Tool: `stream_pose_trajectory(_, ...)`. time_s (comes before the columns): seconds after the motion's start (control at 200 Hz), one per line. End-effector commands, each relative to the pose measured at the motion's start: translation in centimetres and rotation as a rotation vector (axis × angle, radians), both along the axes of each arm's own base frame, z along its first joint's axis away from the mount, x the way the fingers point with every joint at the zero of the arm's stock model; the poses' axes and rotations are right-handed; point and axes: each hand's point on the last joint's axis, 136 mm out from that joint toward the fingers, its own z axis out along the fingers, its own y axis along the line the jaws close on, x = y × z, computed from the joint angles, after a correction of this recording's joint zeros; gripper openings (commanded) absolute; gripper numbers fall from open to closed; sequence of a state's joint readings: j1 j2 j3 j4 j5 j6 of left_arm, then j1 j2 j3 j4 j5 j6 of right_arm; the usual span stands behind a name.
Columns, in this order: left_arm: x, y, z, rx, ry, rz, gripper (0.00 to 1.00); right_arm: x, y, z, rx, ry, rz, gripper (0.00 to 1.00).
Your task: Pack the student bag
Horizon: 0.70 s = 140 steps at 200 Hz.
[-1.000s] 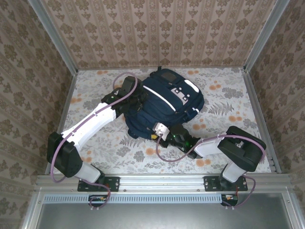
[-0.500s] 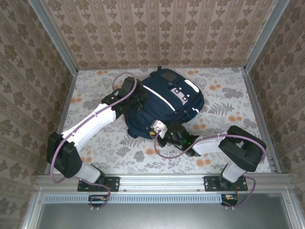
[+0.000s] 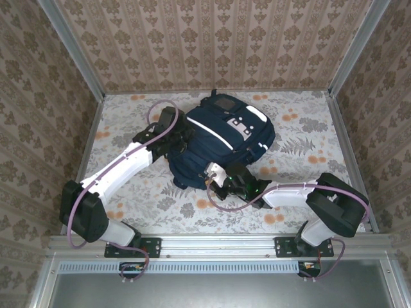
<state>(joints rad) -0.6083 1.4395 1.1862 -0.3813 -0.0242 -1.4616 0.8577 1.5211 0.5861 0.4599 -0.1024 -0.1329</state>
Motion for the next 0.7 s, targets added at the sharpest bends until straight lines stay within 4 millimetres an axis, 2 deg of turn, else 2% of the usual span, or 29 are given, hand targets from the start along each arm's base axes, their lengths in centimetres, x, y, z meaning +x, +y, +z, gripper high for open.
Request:
stream_pose_trajectory(0.0, 1.6, 1.4, 5.0, -0.047, -0.172, 0.036, 0.0, -0.4, -1.0, -1.1, -0.052, 0.09, -0.016, 0.0)
stream_pose_trajectory(0.22, 2.1, 2.7, 5.5, -0.032, -0.191, 0.046, 0.0, -0.8, -2.8, -2.7, -0.113, 0.175, -0.066, 0.0)
stream_pose_trajectory(0.505, 2.5, 3.4, 5.2, -0.001, -0.195, 0.041, 0.0, -1.0, -4.9, -3.4, -0.157, 0.234, -0.134, 0.0)
stream_pose_trajectory(0.695, 2.6, 4.8, 5.1, 0.05, -0.192, 0.038, 0.0, 0.0, -7.1, -3.7, -0.176, 0.264, -0.238, 0.0)
